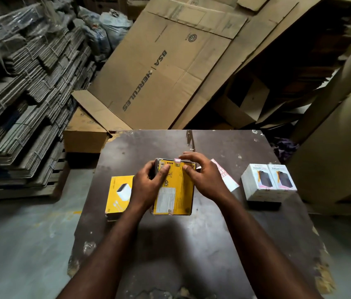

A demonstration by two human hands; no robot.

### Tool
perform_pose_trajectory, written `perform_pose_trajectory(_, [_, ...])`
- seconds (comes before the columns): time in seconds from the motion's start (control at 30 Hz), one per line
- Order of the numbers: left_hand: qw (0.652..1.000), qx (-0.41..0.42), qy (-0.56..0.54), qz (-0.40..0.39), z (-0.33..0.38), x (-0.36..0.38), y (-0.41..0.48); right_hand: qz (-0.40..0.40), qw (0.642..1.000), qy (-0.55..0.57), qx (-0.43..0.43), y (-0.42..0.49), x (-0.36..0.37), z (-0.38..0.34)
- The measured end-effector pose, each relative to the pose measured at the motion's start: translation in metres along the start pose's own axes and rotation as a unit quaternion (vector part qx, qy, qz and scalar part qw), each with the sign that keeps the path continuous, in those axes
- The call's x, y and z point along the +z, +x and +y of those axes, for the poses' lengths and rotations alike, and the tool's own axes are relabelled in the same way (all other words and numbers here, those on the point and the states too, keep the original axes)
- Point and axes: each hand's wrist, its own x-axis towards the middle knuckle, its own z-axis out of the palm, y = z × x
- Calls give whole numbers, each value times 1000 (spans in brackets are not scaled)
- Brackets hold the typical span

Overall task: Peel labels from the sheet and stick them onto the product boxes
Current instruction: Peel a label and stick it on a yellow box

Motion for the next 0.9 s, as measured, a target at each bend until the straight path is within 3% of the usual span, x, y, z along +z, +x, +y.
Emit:
perform_pose_trajectory(0.33, [999,-4,50,9,22,62,-9,-1,997,75,23,-2,-57,19])
perform_pose_trajectory(0.9, [991,-33,112,60,31,139,-35,14,997,78,-16,-18,-113,59])
